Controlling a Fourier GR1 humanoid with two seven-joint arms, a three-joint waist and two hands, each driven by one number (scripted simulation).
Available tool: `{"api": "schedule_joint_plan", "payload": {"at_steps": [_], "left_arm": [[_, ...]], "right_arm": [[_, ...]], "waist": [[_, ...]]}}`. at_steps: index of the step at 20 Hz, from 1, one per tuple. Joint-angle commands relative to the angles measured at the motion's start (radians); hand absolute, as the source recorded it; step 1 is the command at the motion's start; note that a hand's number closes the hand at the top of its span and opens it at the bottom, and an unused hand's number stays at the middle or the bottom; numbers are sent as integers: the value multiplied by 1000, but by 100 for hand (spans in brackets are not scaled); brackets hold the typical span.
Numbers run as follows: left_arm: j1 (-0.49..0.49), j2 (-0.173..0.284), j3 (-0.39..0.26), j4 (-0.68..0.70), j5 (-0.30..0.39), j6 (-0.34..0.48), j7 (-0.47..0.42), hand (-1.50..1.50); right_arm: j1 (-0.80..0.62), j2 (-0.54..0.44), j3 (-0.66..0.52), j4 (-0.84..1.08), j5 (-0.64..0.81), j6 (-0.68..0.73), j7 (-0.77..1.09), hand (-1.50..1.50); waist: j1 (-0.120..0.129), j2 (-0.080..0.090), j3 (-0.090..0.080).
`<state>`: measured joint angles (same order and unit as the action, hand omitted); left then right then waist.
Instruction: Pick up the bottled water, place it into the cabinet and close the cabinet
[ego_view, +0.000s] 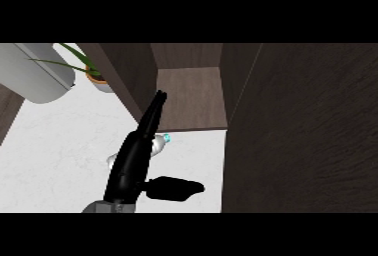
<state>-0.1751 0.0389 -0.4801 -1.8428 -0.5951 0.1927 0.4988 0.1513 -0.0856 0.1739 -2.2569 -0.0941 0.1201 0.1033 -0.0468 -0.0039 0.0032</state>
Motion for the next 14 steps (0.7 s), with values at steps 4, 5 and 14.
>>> {"api": "schedule_joint_plan", "payload": {"at_steps": [4,5,14], "left_arm": [[-206,-38,-332,141,-136,307,357,-150],[-270,-38,-351,187,-117,335,399,-150],[-452,-36,-403,201,-122,375,650,-150]], "right_arm": [[87,-12,46,-184,-30,-7,128,-150],[62,-4,59,-212,-3,-31,158,-150],[86,10,100,-319,-3,-73,252,-150]], "waist": [[15,0,-2],[15,1,-3],[23,0,-3]]}}
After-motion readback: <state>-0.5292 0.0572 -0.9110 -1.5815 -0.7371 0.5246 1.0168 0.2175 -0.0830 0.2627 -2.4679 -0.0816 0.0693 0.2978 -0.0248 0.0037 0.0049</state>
